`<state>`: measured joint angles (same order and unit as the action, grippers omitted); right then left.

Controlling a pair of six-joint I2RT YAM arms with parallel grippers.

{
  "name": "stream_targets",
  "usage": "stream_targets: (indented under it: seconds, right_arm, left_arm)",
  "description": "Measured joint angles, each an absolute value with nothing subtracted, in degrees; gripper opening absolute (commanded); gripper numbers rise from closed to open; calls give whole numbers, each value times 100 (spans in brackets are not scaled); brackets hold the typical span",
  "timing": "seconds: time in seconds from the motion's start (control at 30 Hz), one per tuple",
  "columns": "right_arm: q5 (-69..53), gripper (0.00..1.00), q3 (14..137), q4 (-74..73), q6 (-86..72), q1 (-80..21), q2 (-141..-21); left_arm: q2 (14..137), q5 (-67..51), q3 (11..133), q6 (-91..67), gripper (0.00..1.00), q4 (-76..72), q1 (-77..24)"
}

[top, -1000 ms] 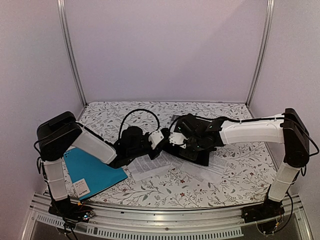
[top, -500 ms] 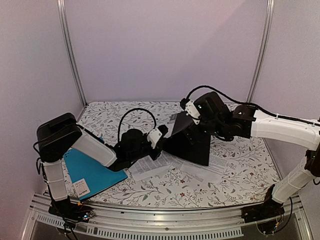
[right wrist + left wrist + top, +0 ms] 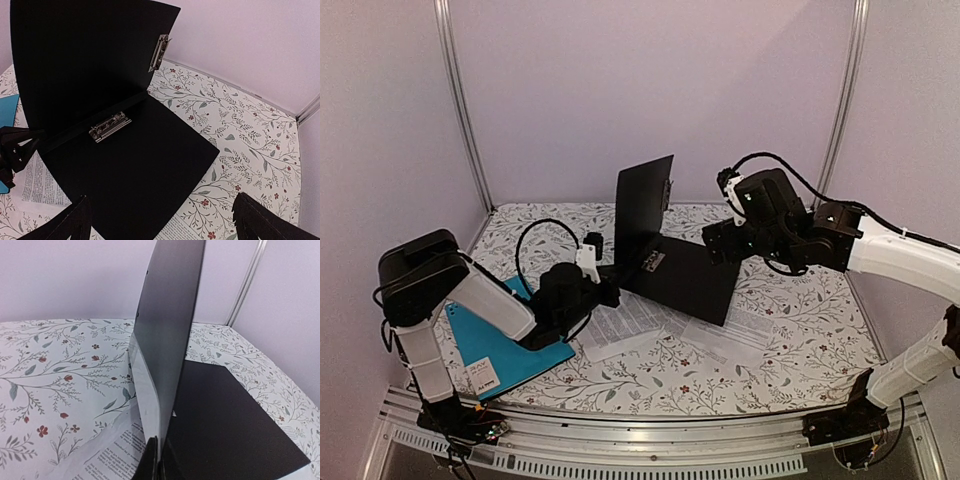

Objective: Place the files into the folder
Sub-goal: Open the folder at the center of the board, then move the folder to the center of the board.

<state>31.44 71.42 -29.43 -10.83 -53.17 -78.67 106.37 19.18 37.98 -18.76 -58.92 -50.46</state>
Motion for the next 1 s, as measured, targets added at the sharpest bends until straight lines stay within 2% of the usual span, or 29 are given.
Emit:
stream_targets:
  seconds: [0.23, 0.33, 0.47, 0.67, 0.8, 1.0]
  right_arm:
    - [3107, 99, 7140, -2961, -1205, -5260, -8219]
    - [3079, 99, 7140, -2958, -1208, -5216, -8298]
    - [3028, 99, 7142, -2958, -1205, -5181, -8453]
    - [2744, 99, 7150, -3046, -1245, -5009, -8680]
    - [2550, 99, 7150, -3129, -1393, -4847, -8702]
    - [1898, 99, 6779, -3063, -1907, -4359, -8707]
  left_arm:
    - [10287, 2609, 3225, -4029, 0, -5992, -5037]
    - [10274, 2821, 2954, -4856, 13, -6080, -5030]
    - [10274, 2862, 2847, -5669, 36, -5972, -5013]
    - [10237, 2495, 2849, -6202, 65, -5658, -4954]
    - [9804, 2226, 2797, -6329, 77, -5225, -4904]
    - [8761, 2185, 2443, -6300, 85, -4447, -4890]
